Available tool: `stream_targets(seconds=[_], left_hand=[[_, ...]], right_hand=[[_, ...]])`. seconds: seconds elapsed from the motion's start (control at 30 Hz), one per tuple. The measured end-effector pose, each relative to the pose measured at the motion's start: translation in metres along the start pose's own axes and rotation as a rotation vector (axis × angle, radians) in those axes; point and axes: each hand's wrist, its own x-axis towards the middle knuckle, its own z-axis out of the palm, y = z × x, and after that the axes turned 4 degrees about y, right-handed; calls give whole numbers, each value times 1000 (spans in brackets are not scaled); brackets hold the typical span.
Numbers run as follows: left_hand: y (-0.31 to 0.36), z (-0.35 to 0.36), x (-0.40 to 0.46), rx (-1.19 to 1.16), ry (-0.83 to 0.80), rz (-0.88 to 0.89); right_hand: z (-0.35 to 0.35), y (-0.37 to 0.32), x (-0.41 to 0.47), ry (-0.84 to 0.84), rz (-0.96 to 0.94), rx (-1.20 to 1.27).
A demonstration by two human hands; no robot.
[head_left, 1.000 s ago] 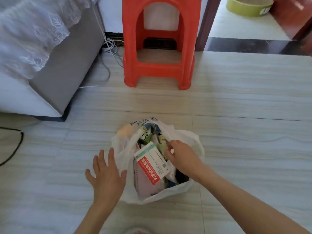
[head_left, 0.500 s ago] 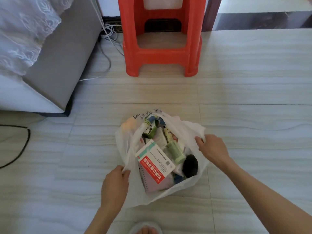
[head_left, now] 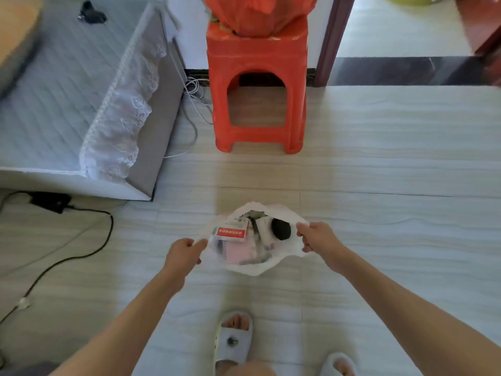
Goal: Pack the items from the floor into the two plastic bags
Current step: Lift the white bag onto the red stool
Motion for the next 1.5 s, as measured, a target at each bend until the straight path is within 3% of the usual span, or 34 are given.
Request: stream_targets(seconds=[0.17,0.43,0.67,0.97,1.13,1.33,1.5], left_hand=[[88,-86,-73,-46,-60,23],[217,-228,-199,-93,-195,27],[328,-300,-240,64,-268,343],[478,-347,-231,-190,-151,525],[577,-361,-205,-384,-156,625],[679,-355,-153,-455,-117,574],[751,-343,-117,-498,-127,596]], right_hand=[[-43,-116,-88,38,-88,15],[-108,-276,-263,-40,-139,-230],[-140,-391,-337,104,-247,-440],[-185,-523,-339,245,-444,-137],[-223,-615,-301,258,-582,-112],[-259,-709,-239,168,-580,0],[-286,-766,-189,190,-592,54]])
